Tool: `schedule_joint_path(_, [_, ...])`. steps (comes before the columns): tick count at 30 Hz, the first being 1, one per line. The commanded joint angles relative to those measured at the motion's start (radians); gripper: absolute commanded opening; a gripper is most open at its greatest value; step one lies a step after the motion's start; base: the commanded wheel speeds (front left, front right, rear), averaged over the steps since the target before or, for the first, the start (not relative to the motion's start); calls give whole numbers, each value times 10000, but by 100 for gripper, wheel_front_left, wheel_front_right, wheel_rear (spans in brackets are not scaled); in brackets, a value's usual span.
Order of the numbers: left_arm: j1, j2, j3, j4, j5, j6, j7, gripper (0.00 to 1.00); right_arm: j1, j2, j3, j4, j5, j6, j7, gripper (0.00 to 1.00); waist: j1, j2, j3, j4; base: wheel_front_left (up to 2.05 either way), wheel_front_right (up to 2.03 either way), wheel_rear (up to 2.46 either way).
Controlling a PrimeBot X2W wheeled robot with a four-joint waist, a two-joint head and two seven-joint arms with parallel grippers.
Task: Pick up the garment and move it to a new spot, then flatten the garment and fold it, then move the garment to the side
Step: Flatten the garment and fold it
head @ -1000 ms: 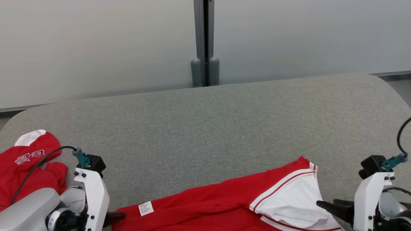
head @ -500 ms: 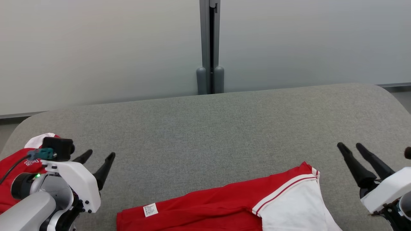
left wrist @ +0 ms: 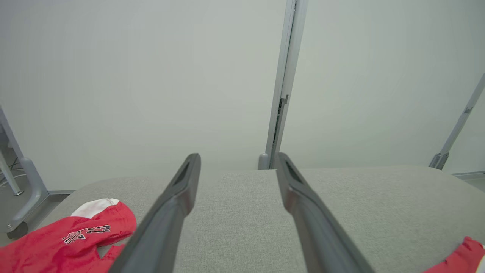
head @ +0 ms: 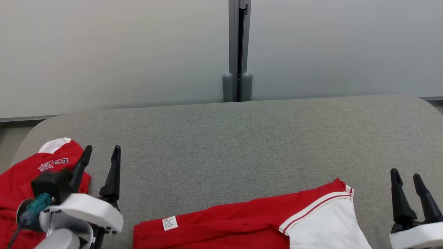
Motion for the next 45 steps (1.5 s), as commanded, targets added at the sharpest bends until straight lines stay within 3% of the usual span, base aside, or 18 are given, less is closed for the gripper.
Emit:
schedule_joint_path(1, [487,-164,368,-39,385,55,-35,100,148,24,-67,66,-113,20,-130,100,0,0,-8,30,0,0,0])
schedule_joint_path(8, [2668,-1633,2687,-349,2520,-545,-42,100,563,323,61,661,-454,20,-471,100,0,0,-76,39,0,0,0])
schedule_joint_path(15, [3504,-2691,3677,-155,3767,-1564,-42,100,370,183,391,1251,-620,20,-433,100,0,0,-28,87,0,0,0])
schedule_joint_path(19, [3543,-3098,4066,28,4154,-2059,-42,100,155,116,601,1842,-719,20,245,100,0,0,14,87,0,0,0])
schedule_joint_path(27, [3198,-3614,4381,306,4702,-2722,-43,100,-884,192,1053,3622,-570,20,2315,100,0,0,122,101,0,0,0])
schedule_joint_path(33, [3049,-3799,4431,491,4906,-3043,-43,100,-1526,348,1066,4772,-264,20,3121,100,0,0,147,285,0,0,0])
schedule_joint_path(45, [2941,-4063,4483,890,5112,-3412,-44,100,-2208,1050,799,6983,799,22,5506,100,0,0,119,816,0,0,0])
